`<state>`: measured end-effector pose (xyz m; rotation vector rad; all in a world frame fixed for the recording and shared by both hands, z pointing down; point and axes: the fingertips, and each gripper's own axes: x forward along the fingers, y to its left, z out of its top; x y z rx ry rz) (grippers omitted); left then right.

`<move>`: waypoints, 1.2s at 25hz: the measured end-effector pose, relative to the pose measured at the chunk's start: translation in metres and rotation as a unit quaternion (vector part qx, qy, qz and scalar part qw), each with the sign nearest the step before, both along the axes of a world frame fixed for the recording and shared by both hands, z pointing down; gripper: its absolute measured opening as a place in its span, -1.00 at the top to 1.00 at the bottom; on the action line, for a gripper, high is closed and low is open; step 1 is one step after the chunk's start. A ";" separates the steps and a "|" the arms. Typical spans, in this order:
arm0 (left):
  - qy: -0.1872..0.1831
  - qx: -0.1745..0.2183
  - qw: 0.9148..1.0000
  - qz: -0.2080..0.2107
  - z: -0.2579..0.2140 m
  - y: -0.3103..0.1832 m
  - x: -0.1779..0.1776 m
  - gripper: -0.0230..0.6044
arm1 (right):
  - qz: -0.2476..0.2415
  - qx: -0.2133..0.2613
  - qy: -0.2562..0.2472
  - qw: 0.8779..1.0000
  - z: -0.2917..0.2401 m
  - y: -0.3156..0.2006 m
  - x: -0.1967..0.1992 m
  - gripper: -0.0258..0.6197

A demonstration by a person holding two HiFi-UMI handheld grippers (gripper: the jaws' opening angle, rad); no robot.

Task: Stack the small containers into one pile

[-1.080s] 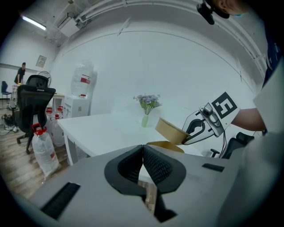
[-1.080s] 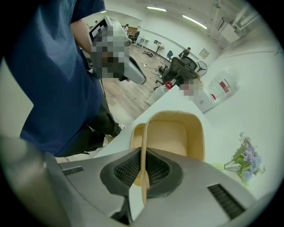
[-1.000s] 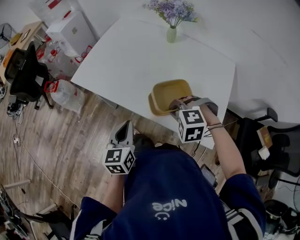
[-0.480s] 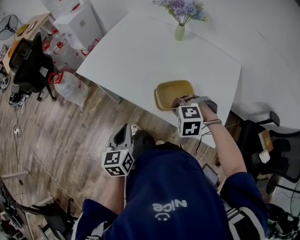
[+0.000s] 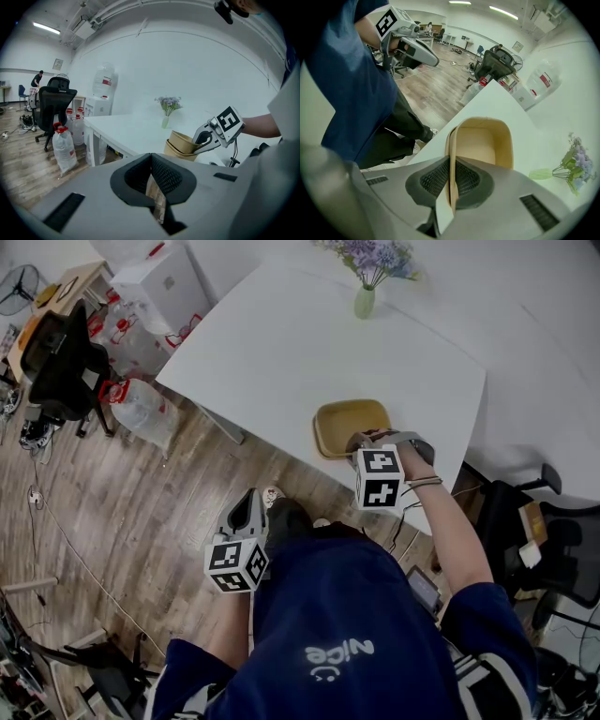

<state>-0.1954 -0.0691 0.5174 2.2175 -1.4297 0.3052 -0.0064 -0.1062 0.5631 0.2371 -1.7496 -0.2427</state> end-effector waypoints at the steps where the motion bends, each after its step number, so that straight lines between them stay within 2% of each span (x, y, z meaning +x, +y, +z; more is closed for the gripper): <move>1: -0.001 0.000 1.000 0.002 0.000 0.000 0.001 0.86 | 0.000 -0.001 0.002 1.000 0.001 -0.001 0.000 0.76; 10: -0.007 -0.002 1.000 0.006 0.000 -0.001 0.003 0.86 | 0.024 -0.001 -0.025 0.999 0.002 -0.005 -0.001 0.75; 16: -0.011 -0.005 1.000 0.007 0.001 0.000 0.001 0.86 | 0.046 0.011 -0.064 0.997 -0.008 -0.007 -0.002 0.74; 20: -0.012 -0.002 1.000 0.015 -0.002 0.000 0.005 0.86 | 0.079 0.017 -0.105 0.991 -0.017 -0.006 0.000 0.74; 24: -0.009 0.005 1.000 0.027 -0.009 -0.004 0.010 0.86 | 0.126 0.033 -0.175 0.976 -0.036 -0.007 0.000 0.71; 30: -0.003 0.016 0.998 0.053 -0.020 -0.007 0.025 0.86 | 0.203 0.078 -0.272 0.937 -0.075 -0.011 0.013 0.52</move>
